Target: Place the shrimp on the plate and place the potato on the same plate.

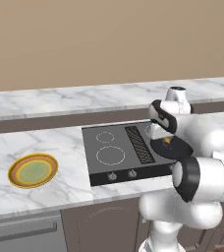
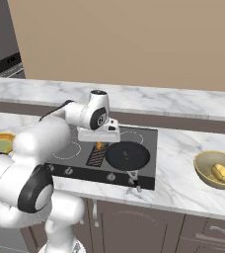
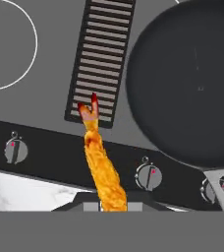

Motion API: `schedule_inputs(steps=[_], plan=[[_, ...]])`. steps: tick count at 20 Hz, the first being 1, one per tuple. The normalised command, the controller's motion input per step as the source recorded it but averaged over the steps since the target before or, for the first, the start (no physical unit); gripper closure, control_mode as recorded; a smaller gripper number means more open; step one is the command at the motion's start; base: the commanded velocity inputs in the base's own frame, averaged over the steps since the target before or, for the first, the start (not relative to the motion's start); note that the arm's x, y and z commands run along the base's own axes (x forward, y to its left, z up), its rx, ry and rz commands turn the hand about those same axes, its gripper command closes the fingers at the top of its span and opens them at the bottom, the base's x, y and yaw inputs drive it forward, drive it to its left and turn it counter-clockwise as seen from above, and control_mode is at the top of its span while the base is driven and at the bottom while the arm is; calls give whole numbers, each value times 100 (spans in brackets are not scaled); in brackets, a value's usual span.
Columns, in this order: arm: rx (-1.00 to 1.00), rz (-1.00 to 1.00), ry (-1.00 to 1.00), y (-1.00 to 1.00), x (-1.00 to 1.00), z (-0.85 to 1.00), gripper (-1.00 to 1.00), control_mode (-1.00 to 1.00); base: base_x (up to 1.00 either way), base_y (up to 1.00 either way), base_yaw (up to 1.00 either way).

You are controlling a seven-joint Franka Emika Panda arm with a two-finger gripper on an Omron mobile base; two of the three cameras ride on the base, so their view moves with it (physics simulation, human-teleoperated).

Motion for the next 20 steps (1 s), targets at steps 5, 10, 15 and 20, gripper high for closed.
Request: schedule_inputs(steps=[5,10,15,20], plan=[[4,20,-1,100,-91,64,100,-100,0,0,0],[-1,41,0,100,-38,33,100,-100,0,0,0],[0,30,-1,100,-6,20,100,-100,0,0,0],[0,24,2,100,15,12,100,-100,0,0,0]])
